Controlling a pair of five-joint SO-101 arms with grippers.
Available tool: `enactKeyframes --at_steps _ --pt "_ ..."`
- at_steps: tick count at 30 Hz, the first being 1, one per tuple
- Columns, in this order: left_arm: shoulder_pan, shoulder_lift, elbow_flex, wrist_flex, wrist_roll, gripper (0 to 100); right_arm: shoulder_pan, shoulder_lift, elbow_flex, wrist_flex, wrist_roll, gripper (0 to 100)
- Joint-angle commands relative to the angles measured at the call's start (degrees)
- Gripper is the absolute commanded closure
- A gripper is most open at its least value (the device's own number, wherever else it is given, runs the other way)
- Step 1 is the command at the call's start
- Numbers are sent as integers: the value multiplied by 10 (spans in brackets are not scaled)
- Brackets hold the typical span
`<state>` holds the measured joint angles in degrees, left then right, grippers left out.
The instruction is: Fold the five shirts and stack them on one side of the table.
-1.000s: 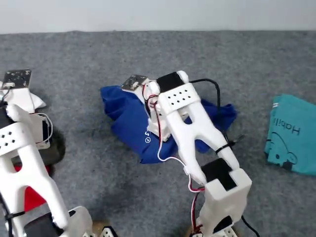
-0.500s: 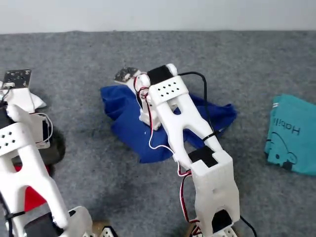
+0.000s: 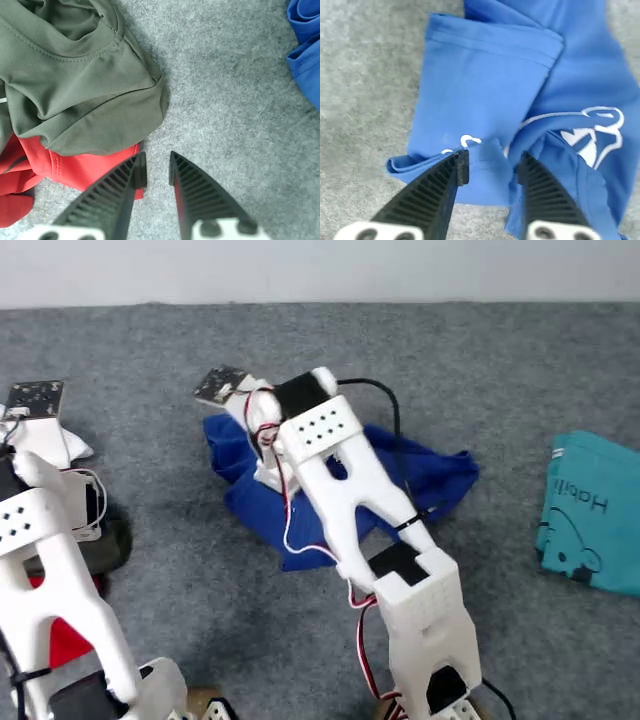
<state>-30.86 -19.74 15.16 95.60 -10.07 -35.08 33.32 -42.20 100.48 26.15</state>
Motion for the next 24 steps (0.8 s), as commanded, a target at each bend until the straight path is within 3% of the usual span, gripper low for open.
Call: enactKeyframes --at_steps 1,10,17,24 --pt "1 -23 -3 -10 -5 917 0 6 -24 22 -23 749" --pt "1 -23 -3 -9 -4 917 5 49 -24 23 -24 751" --pt "0 -23 -3 -9 -5 917 5 52 -24 24 -10 970" --pt "0 -23 -3 -9 -5 917 36 9 -23 25 19 990"
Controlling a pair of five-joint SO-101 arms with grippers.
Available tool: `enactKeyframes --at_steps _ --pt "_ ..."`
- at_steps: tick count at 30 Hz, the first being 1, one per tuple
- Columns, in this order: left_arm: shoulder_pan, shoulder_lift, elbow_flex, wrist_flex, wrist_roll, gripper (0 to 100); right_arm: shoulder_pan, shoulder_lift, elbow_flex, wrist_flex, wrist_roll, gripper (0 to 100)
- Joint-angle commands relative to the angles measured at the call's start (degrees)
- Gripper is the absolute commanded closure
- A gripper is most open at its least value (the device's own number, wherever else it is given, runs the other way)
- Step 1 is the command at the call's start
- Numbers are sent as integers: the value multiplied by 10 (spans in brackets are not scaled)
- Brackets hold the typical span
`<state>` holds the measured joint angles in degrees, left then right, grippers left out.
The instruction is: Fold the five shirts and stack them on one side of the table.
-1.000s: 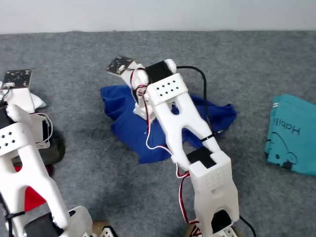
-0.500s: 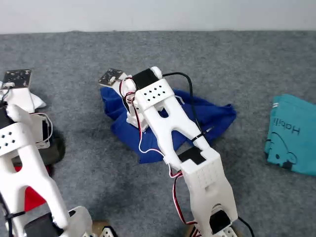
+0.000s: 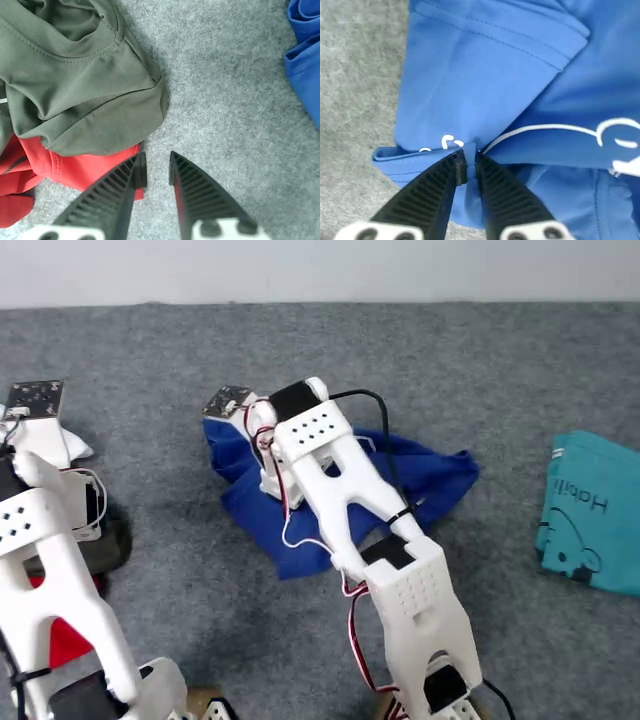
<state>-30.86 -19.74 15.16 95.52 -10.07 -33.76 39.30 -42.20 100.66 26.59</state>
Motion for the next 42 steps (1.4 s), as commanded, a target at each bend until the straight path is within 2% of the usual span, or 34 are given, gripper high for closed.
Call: enactKeyframes --at_steps 1,5,16,21,38,42 --pt "0 -23 -3 -8 -5 917 32 -64 -23 23 18 989" --pt "1 -23 -3 -8 -5 917 59 -126 10 23 38 989" --pt "2 -23 -4 -9 -5 917 93 -333 287 22 47 984" --pt "2 -23 -4 -7 -5 917 93 -348 372 22 39 909" --pt "3 -24 -5 -7 -5 917 89 -427 508 23 31 903" --pt "3 -23 -4 -8 -5 917 89 -422 509 23 31 835"
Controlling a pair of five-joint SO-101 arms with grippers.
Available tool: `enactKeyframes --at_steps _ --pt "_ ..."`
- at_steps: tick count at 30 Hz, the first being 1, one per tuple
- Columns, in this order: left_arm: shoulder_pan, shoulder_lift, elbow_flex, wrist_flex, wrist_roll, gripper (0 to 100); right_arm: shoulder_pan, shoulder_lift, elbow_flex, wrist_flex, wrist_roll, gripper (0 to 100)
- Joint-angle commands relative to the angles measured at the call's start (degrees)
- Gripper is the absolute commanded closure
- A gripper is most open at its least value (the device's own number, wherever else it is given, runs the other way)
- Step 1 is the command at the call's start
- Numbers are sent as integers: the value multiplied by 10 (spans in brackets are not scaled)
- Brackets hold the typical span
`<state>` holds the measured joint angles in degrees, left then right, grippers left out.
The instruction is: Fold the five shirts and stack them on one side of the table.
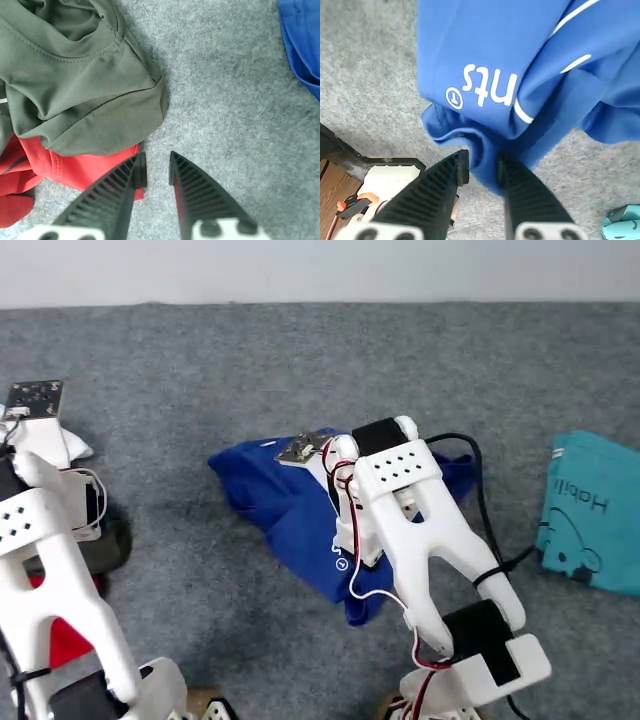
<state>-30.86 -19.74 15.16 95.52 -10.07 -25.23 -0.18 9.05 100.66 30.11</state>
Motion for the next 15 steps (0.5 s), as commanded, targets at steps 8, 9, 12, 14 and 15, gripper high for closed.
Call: enactKeyframes --at_steps 8,9,12,14,15 --pt "3 -21 -3 -9 -5 917 7 -25 69 16 13 889" --pt "3 -20 -3 -9 -5 917 9 -25 81 9 20 924" --pt "3 -19 -3 -17 -4 917 33 -26 92 -2 21 990" --pt "3 -20 -2 -21 -4 917 61 -31 87 -3 25 989" --pt "4 -21 -3 -21 -4 917 74 -31 77 2 25 991"
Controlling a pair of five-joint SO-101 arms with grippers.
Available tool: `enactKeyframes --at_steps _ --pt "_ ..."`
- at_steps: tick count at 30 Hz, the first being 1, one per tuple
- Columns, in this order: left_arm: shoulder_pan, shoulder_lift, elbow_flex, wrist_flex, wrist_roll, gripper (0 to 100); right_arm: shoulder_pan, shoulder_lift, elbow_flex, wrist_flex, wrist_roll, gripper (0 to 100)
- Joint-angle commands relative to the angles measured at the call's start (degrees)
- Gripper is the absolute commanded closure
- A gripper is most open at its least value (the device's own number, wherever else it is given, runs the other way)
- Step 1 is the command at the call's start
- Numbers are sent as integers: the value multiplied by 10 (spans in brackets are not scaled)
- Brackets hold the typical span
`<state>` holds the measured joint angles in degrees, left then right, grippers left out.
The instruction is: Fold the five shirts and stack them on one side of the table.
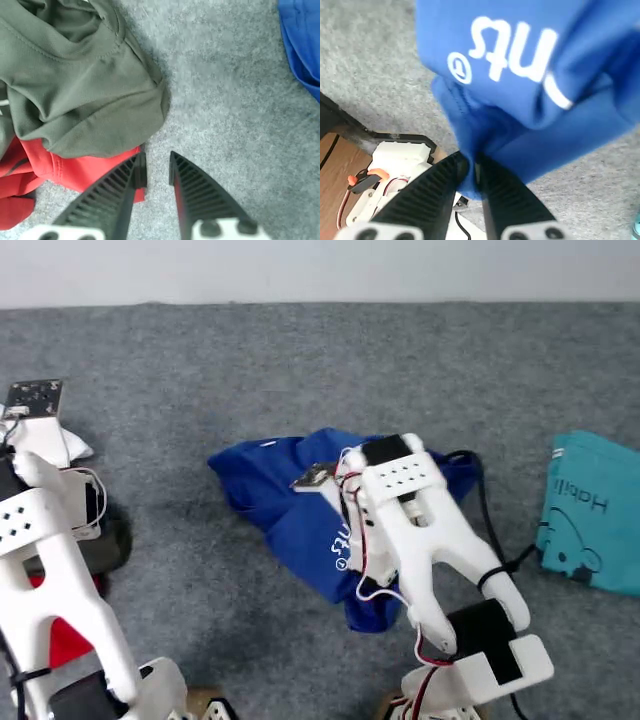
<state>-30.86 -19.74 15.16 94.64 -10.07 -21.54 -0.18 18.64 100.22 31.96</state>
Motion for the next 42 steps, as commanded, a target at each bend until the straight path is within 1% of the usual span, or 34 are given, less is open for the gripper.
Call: enactKeyframes --at_steps 1,6,11,13,17,21,24,26,28,31,36,42 --pt "11 -22 -3 -13 -4 917 52 -31 -28 12 7 990" --pt "69 -23 -3 -11 -4 917 133 -53 -71 28 34 989" --pt "130 -18 -2 -16 -6 917 204 -109 -58 29 69 989" --pt "164 -18 -2 -21 -8 915 231 -128 -45 29 80 989" --pt "236 -17 42 -71 -52 914 287 -153 -33 27 96 989" --pt "295 -17 102 -127 -60 911 361 -167 -33 26 123 989" --pt "337 -17 136 -145 -61 853 411 -168 -33 26 137 989" --pt "360 -10 154 -156 -61 805 425 -170 -33 26 139 989" --pt "377 18 158 -158 -61 781 427 -170 -32 26 138 989" --pt "398 86 138 -158 -62 776 425 -170 -32 26 135 989" --pt "425 203 60 -155 -62 775 424 -170 -32 25 125 989" --pt "463 296 -7 -154 -60 775 424 -170 -32 25 123 989"
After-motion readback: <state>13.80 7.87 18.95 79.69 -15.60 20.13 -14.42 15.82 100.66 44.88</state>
